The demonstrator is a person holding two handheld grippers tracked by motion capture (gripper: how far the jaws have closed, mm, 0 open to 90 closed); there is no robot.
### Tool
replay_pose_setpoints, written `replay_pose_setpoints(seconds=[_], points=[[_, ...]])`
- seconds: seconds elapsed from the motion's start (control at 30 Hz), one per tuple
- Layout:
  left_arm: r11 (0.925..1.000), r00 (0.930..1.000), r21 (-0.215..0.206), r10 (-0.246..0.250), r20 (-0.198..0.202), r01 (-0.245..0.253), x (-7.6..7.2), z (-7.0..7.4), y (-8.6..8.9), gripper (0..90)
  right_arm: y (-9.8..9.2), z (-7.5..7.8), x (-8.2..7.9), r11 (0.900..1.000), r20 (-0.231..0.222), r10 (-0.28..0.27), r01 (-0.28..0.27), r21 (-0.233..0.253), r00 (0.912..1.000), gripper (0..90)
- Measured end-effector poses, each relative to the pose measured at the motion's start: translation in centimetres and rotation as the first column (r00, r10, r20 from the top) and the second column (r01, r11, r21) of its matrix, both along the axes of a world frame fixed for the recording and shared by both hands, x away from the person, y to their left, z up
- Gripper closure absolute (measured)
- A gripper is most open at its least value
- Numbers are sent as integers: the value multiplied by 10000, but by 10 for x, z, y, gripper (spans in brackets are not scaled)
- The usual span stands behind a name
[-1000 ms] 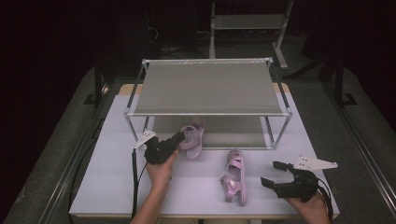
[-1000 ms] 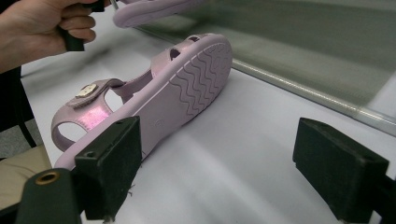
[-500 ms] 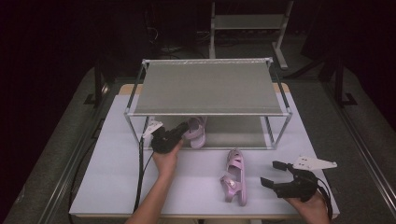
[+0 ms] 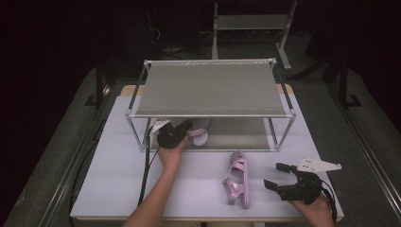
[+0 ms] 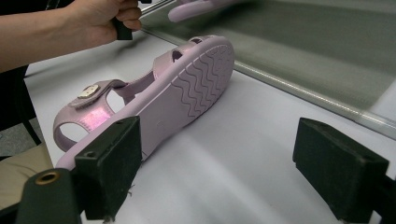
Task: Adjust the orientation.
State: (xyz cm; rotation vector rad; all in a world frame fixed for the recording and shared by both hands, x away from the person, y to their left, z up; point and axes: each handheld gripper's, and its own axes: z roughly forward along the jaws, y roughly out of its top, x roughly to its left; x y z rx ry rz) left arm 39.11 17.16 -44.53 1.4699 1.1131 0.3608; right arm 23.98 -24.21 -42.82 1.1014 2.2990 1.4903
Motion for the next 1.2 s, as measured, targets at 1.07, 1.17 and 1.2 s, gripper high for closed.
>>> replay_pose_setpoints(seconds=[1.07,1.17,1.2], points=[[9946,9954,-499,-918,-257,904,-28,4,4,633,11,8,-2,9954,-39,816,-813,513,9967,291],[9941,9948,-457,-993,-236,981,-35,5,6,624,13,12,-3,9924,77,1027,-1030,680,9947,366],[9941,9948,-457,-993,-236,981,-35,5,6,619,14,14,-3,9913,115,1114,-1119,696,9937,399]])
